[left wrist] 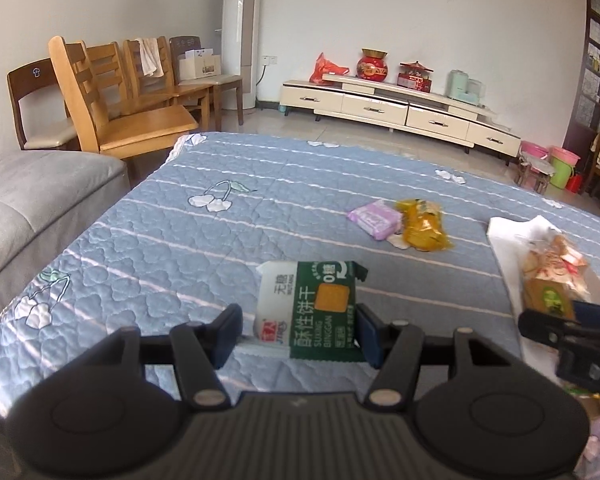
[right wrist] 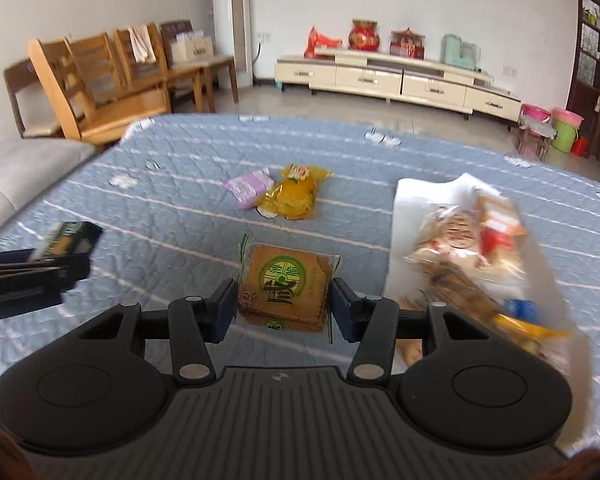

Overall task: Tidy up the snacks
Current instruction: 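Carry the green packet and cake box over the white box lid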

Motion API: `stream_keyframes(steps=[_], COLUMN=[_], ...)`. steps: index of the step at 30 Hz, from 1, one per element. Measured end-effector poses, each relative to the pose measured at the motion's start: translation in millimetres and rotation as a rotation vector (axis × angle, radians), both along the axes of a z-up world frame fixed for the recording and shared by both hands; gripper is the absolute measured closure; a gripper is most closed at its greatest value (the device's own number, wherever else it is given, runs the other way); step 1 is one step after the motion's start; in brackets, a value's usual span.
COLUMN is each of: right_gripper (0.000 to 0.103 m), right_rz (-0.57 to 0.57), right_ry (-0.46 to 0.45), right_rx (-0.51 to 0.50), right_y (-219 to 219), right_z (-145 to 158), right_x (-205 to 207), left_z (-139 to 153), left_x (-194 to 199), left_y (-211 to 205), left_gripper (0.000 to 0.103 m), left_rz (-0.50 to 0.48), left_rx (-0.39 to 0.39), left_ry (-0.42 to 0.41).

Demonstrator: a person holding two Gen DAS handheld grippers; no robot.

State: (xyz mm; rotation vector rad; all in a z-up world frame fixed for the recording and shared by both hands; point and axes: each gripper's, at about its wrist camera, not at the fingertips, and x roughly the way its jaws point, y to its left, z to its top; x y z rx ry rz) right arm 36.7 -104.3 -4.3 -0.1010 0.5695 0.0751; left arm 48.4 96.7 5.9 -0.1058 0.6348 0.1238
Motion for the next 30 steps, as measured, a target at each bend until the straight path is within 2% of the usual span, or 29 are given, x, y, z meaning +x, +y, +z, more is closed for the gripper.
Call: stream_keyframes(steps=[11, 30], right_gripper=[0.04, 0.04], right_rz=[-0.005, -0.052], right_ry=[-0.098, -0.163], right_rx=[0.005, 0.013], right_y=[-24.9, -55.5], right_z=[31.5, 36.4], right_x=[-76.2, -106.9], left_z=[22.7, 32.3], left_x=[-38.3, -62.8], left_y=[-26.5, -62.8], left_gripper=[0.043, 0.043], left_rz=[-0.034, -0.101], left_rx=[0.022, 0.035], left_ry=[-0.044, -0.079])
